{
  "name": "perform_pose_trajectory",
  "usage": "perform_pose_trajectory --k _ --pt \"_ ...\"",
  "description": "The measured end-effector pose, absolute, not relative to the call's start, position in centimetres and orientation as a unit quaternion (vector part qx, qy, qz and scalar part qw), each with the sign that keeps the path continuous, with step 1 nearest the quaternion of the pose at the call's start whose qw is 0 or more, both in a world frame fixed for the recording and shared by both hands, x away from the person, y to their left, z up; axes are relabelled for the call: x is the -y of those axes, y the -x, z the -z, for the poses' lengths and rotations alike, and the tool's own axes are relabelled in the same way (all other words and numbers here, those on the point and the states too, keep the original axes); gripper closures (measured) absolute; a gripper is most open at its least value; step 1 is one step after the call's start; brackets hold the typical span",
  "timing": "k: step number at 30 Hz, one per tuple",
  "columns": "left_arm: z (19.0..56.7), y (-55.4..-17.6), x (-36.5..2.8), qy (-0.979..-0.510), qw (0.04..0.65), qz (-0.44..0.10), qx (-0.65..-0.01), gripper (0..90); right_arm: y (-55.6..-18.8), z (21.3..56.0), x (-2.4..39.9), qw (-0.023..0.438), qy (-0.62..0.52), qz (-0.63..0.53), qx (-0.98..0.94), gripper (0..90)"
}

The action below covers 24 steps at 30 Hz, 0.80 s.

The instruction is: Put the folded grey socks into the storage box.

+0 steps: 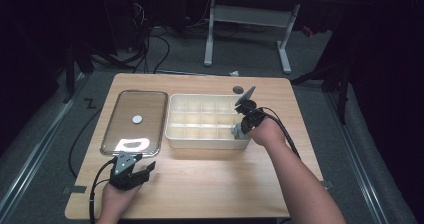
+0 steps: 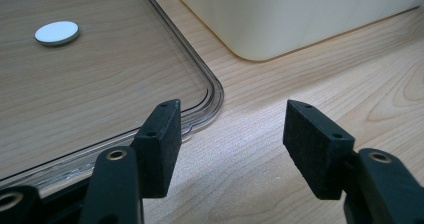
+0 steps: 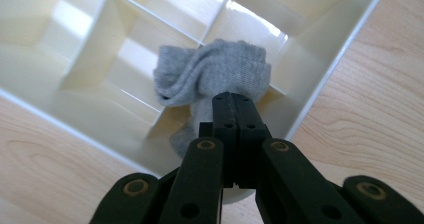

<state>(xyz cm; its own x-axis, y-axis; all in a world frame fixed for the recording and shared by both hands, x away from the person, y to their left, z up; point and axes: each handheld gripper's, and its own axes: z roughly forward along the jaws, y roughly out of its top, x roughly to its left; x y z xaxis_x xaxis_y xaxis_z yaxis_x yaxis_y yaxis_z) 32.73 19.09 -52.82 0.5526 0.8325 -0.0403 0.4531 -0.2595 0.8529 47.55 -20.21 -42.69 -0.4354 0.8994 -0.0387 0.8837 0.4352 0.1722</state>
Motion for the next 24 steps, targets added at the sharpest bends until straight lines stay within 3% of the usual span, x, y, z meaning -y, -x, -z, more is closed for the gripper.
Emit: perform_pose_trajectory --k 12,24 --pt "52.8 -32.8 -19.1 -0.764 0.439 -0.216 -0.421 41.0 -47.7 45.6 20.0 0.047 -0.521 -0.022 -0.852 90.0" --pt "52.9 -32.7 -18.9 -0.767 0.437 -0.215 -0.418 41.0 -47.4 42.4 20.3 0.057 -0.519 -0.066 -0.85 90.0"
